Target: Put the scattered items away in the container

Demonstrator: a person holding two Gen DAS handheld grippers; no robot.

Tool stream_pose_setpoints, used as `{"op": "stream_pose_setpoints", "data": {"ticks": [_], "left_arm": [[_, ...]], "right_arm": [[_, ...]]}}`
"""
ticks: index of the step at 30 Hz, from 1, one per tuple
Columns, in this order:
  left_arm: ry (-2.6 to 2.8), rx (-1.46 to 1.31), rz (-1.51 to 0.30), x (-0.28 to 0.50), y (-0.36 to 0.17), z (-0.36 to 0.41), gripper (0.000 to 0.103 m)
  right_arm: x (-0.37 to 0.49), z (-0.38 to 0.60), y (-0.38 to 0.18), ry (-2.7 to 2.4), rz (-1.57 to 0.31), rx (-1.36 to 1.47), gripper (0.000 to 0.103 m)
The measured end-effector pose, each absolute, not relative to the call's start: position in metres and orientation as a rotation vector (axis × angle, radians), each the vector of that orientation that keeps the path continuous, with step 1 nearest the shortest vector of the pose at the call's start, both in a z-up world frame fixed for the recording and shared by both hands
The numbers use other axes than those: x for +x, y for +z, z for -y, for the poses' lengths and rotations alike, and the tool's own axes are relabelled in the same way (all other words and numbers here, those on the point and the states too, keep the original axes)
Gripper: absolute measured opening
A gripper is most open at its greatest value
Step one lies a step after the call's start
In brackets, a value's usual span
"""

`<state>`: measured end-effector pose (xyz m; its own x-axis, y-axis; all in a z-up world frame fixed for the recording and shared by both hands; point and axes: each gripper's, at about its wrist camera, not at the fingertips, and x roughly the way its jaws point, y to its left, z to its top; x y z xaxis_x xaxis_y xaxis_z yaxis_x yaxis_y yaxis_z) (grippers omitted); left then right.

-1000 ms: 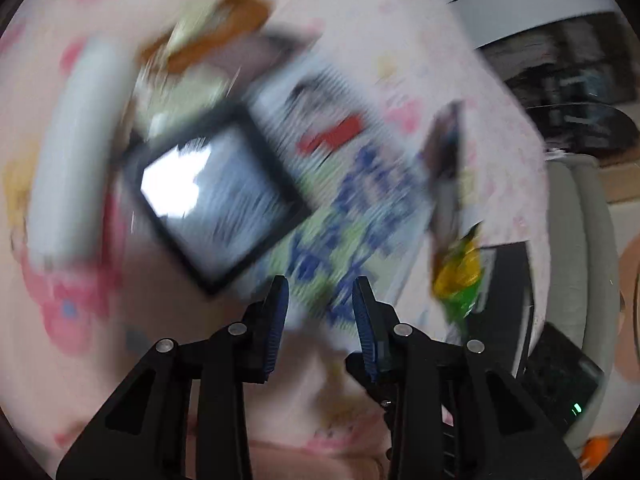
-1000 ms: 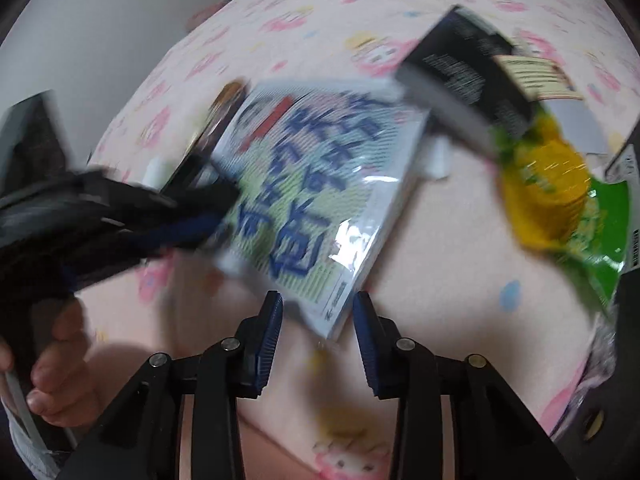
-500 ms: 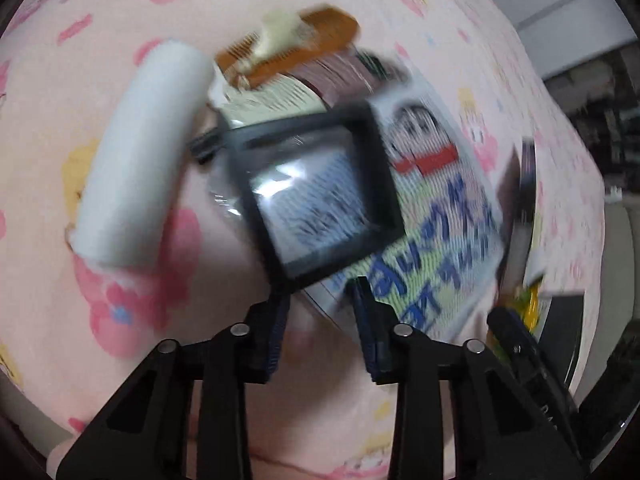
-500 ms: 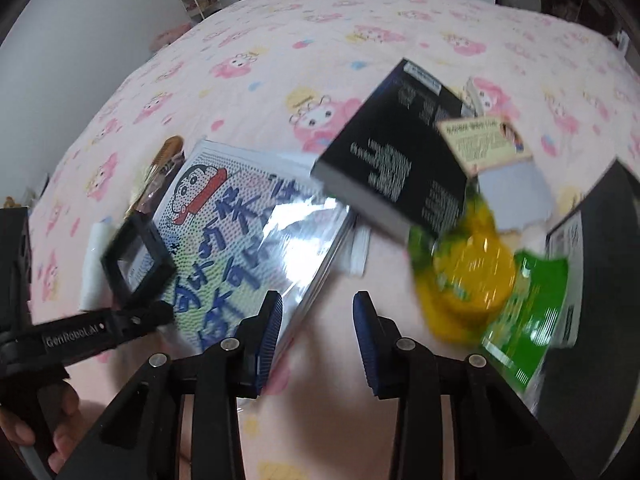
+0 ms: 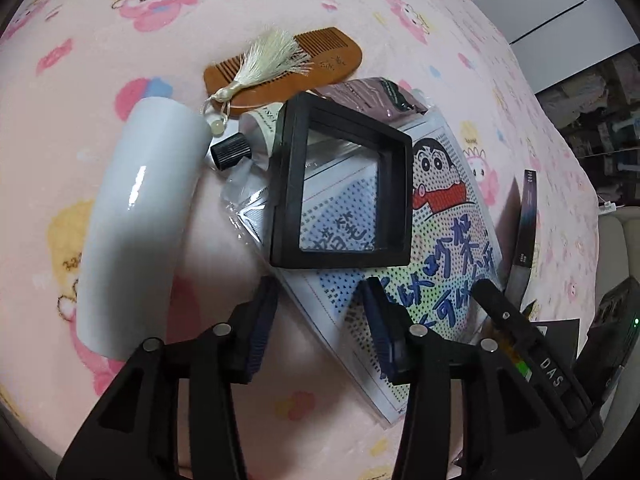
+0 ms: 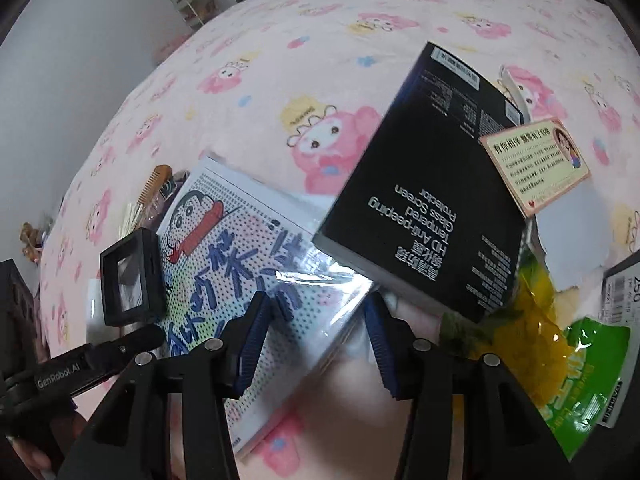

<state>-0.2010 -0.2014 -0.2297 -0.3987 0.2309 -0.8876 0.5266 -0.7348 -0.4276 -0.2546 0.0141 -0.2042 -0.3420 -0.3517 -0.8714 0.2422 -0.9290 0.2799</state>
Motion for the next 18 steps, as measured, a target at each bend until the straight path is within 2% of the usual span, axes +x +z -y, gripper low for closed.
{"op": "stream_pose_setpoints", "data": {"ticks": [1,4,8,13,16,18], "left_arm": [[-2.247,1.570,-1.056,-0.200,-0.228,0.204,0.042],[-2.259,1.472,-1.072,-0.190,-0.219,0.214,0.039],[-2.230,1.399,-1.061,-0.182,-0.212,0.222,0.039],[-2.189,1.461,-1.074,-0.182,-0.217,0.222,0.039],[-2.173,1.494,-1.050,-0.181,-0.220,0.223,0.039],[-2.166,1.504,-1.041,-0.182,-0.222,0.223,0.042]], "right_arm": [[-0.254,-0.012,-0.204,-2.319,0.134,1.524,0.042],[-0.247,-0.010,-0.196,-2.304,0.126,1.503,0.030],[-0.220,0.004,-0.182,-2.220,0.095,1.472,0.030],[-0.209,0.015,-0.172,-2.200,0.032,1.482,0.030],[-0.218,0.013,-0.167,-2.310,-0.028,1.464,0.032],[-0.229,0.011,-0.171,-2.309,-0.011,1.471,0.037]]}}
